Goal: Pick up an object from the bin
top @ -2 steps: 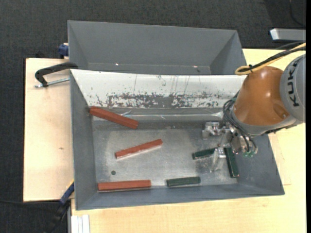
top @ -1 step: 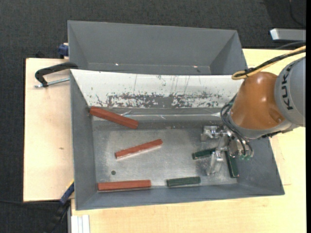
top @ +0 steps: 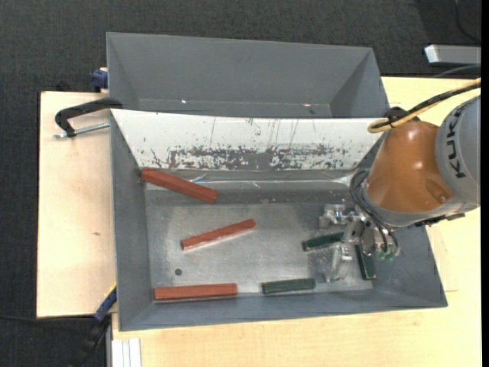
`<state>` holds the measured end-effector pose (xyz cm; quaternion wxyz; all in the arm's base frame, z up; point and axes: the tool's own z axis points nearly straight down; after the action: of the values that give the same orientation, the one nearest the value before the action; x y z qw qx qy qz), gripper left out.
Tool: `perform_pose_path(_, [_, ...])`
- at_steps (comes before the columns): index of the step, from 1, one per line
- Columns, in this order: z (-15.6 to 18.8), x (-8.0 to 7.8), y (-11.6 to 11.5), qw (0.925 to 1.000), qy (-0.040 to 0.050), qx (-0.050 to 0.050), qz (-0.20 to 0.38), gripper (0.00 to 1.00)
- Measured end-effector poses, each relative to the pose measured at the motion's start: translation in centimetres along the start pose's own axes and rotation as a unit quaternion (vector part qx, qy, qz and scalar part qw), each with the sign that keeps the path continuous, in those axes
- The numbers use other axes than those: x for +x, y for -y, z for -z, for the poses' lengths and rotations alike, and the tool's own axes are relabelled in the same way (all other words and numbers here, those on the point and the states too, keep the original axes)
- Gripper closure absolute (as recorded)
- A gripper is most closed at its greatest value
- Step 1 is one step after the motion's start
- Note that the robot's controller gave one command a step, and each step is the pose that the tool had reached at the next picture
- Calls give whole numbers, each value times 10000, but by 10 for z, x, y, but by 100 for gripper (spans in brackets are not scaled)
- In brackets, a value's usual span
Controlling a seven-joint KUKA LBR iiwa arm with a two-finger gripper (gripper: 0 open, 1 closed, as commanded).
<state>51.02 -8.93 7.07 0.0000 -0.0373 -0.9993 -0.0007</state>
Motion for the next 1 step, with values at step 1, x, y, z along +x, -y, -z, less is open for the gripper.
perform_pose_path(1, [0, -12, -2, 9998, 29, 5, 179, 0])
